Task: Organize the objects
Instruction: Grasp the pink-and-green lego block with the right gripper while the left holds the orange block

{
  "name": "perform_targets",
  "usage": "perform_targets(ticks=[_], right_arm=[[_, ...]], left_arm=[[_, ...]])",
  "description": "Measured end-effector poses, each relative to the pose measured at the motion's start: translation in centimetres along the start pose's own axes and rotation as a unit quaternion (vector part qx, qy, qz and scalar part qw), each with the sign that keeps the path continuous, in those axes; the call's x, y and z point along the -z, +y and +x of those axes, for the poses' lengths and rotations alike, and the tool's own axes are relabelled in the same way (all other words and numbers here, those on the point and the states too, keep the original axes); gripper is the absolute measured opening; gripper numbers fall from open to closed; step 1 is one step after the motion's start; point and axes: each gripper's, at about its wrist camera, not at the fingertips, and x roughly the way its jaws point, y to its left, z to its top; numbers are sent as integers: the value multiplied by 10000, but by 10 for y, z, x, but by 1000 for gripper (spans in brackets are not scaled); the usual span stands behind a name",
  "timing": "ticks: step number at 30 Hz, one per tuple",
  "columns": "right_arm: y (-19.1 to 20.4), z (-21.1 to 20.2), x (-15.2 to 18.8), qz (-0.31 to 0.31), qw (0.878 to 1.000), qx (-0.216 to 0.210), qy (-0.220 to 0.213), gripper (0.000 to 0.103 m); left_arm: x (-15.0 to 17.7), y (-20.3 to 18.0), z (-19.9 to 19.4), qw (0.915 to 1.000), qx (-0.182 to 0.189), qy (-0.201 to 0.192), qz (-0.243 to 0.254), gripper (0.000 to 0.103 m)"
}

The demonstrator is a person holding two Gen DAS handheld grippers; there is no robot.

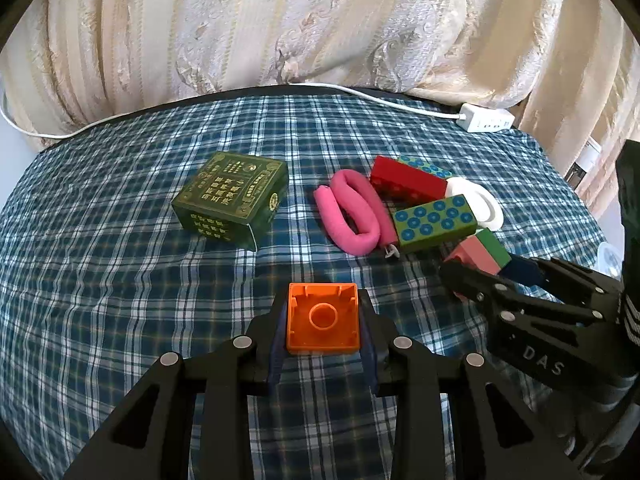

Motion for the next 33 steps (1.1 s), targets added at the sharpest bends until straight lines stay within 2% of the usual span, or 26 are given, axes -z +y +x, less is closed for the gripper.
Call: perform_targets(ticks=[33], right_arm=[[-14, -72, 50, 578, 9972, 224, -407, 48]], left_arm=[[7, -24, -10, 9987, 291, -81, 404, 32]])
